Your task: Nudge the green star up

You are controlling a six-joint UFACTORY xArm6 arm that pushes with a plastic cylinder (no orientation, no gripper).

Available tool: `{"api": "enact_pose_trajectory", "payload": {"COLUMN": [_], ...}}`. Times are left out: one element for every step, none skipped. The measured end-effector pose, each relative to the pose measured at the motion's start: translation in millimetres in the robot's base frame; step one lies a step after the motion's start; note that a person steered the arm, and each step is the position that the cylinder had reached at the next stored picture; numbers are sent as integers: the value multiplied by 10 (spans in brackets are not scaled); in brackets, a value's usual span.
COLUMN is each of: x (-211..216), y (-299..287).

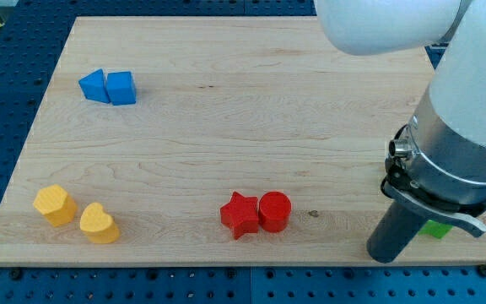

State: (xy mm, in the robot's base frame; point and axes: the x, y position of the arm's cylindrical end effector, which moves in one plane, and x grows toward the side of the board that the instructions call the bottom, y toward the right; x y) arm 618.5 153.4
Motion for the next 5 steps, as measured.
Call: {"api": "enact_pose_trajectory", "payload": {"x": [-2, -2, -49, -165, -168], "y": [565, 726, 790, 1028, 1029]}}
